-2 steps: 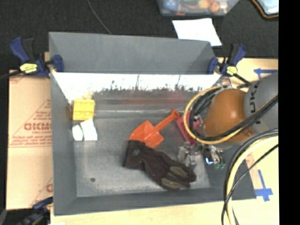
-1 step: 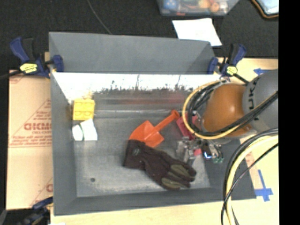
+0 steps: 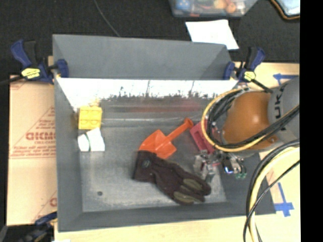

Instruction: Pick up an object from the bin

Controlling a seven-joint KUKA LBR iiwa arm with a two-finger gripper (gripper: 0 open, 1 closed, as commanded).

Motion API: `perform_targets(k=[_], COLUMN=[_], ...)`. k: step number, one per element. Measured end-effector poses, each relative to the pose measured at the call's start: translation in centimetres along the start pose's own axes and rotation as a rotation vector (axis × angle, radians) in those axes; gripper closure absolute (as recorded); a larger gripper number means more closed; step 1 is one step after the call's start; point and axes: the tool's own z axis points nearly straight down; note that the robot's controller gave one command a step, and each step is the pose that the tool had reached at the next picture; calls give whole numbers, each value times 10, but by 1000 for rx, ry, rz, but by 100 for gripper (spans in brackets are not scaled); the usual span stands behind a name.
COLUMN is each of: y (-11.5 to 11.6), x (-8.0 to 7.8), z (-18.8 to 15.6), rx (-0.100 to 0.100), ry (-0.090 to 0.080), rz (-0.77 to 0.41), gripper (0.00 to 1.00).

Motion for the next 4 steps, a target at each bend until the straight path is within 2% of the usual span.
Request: perform_targets(k=[1,2,3,4], y=[-8,62,69,69], x=[3,-5,2,2], z=[-24,4,12,12], rx=[2,1,5,5], ry=[-5,-7,-4,-4], rz=[-243,-23,-256,-257], gripper=[100,100,0,0])
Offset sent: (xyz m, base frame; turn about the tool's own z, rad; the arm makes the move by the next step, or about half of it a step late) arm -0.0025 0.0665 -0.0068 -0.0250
